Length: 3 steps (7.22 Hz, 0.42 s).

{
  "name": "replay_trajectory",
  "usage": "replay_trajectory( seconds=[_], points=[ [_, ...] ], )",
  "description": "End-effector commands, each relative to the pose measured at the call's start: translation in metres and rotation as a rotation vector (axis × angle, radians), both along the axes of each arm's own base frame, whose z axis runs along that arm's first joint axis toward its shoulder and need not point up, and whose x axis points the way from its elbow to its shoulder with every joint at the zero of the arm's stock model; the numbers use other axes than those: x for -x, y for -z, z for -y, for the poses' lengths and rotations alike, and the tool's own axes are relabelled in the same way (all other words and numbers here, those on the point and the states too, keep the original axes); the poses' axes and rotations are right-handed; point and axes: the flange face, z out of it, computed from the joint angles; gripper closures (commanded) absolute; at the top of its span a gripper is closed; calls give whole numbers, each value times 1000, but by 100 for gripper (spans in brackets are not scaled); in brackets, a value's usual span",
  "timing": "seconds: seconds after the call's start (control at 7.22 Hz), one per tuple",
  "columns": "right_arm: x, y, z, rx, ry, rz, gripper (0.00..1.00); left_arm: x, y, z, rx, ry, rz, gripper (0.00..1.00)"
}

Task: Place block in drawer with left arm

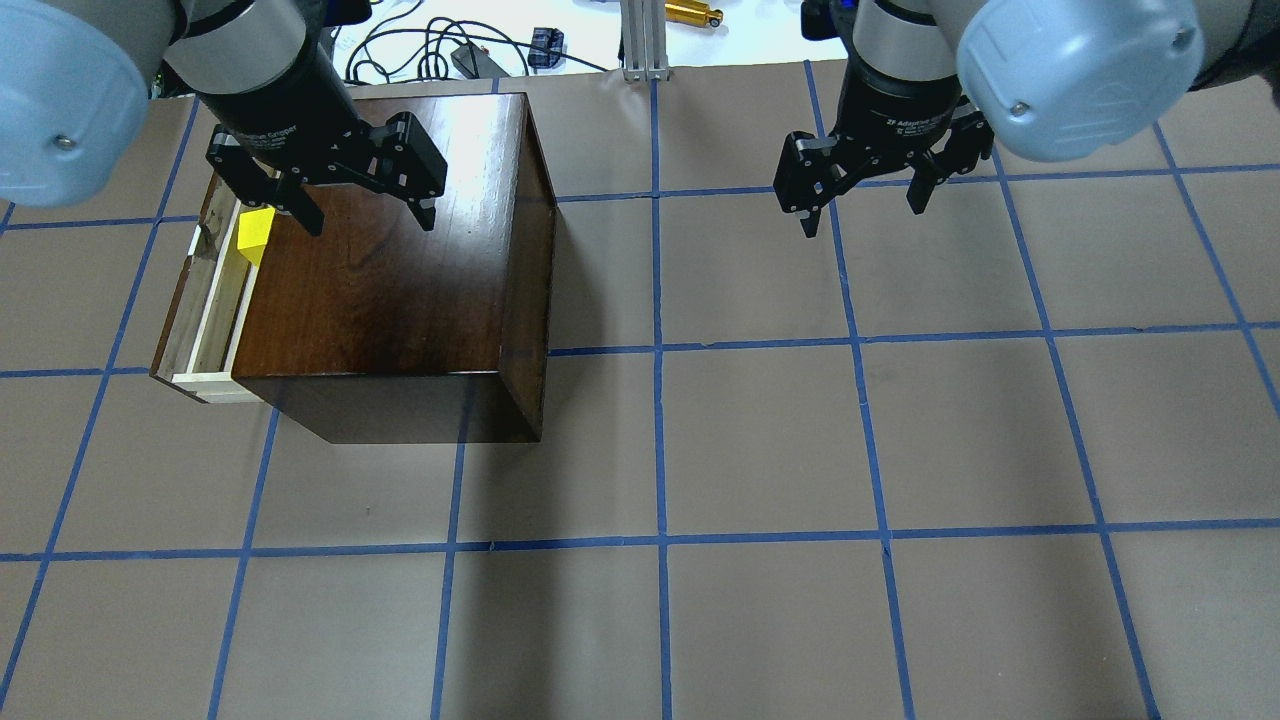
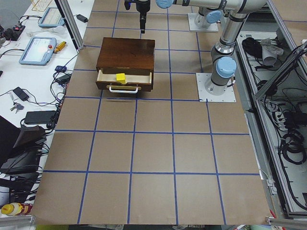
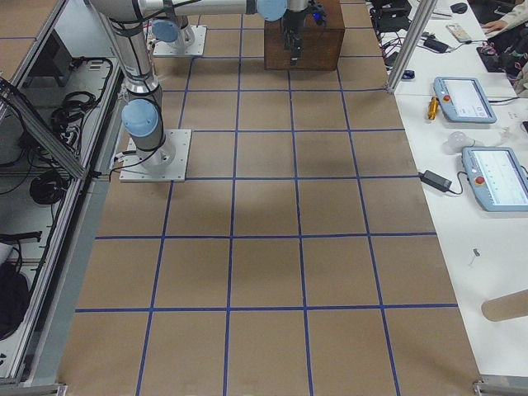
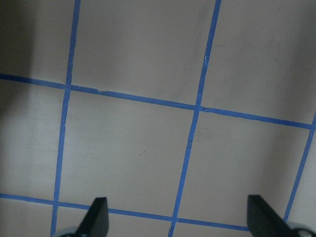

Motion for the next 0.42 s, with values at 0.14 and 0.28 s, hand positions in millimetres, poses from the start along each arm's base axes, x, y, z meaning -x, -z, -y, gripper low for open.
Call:
replay_trajectory(
  seconds=[0.14,0.28],
  points=[
    [0,0,0,0,0,0,0,-3,-1,0,3,-5,0,0],
    [0,0,0,0,1,0,0,-3,-2,0,3,-5,0,0]
  ],
)
